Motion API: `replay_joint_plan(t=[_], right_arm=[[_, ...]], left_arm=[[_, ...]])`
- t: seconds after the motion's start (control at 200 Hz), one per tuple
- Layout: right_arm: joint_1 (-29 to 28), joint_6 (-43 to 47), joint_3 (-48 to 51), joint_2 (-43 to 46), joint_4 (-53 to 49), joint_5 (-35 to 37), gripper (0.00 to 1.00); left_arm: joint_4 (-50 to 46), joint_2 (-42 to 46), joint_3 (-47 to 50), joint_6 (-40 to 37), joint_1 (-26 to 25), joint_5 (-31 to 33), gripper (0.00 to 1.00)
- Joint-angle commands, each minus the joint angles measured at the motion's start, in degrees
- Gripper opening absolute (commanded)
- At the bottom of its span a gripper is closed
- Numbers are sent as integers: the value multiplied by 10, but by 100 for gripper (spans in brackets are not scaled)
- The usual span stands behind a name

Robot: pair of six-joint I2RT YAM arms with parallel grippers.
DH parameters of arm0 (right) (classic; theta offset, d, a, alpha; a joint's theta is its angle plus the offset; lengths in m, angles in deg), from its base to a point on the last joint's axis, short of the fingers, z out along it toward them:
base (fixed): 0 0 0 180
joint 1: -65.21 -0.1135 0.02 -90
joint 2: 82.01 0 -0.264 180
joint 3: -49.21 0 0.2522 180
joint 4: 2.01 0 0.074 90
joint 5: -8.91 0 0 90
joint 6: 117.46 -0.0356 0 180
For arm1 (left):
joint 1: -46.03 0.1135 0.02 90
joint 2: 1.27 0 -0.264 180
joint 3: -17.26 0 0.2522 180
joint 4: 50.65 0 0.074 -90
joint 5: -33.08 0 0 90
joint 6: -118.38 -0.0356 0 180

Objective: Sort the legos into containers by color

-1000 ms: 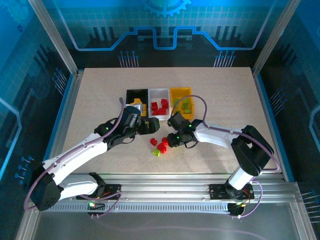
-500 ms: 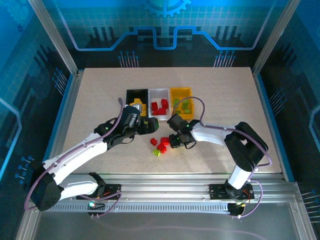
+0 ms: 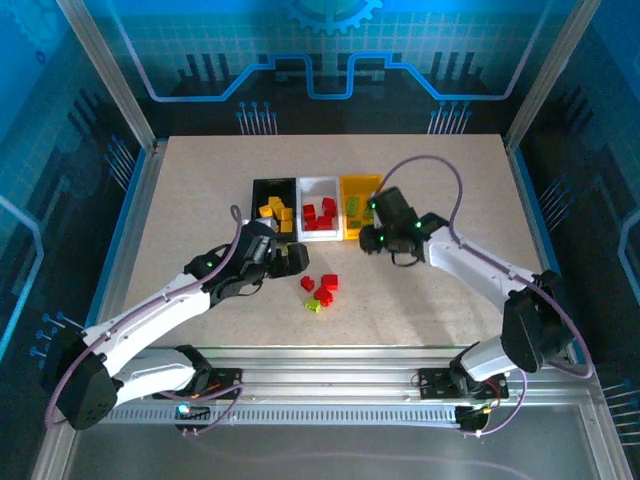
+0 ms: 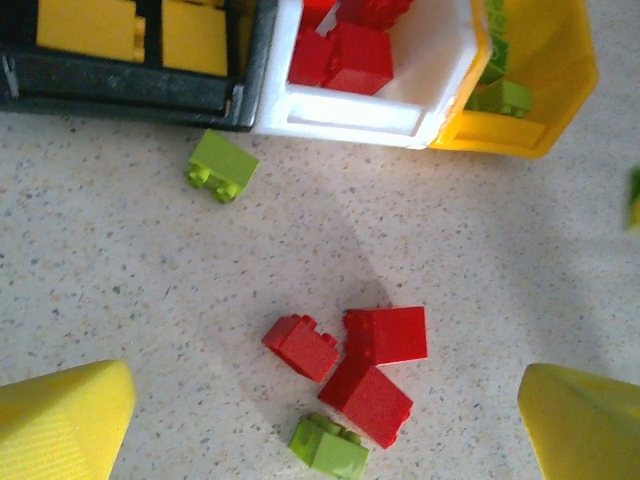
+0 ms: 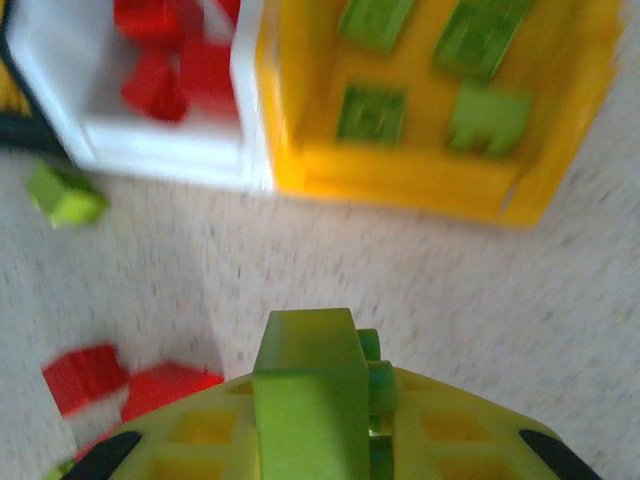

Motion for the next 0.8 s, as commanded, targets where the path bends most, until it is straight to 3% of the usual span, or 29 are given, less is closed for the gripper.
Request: replay_joint_plan(t=[0.0, 0.21, 0.415, 0.6, 0.725, 0.795], right_arm=[[31, 9, -69, -61, -28, 8, 26], [58, 1, -227, -224, -72, 28, 27], [68, -16, -313, -308, -103, 45, 40], [66, -15, -328, -291, -99, 27, 58], [53, -16, -283, -237, -79, 15, 60], [39, -15, -244, -202, -58, 6, 60]], left_arm=[[-18, 17, 17, 17, 4, 15, 99], [-25, 33, 30, 22, 5, 14, 99], [-24, 33, 45, 31, 5, 6, 99], [-28, 33, 47, 24, 6, 7, 99], [-10, 25, 50, 16, 9, 3, 99], [9, 10, 49, 11, 12, -1, 93]])
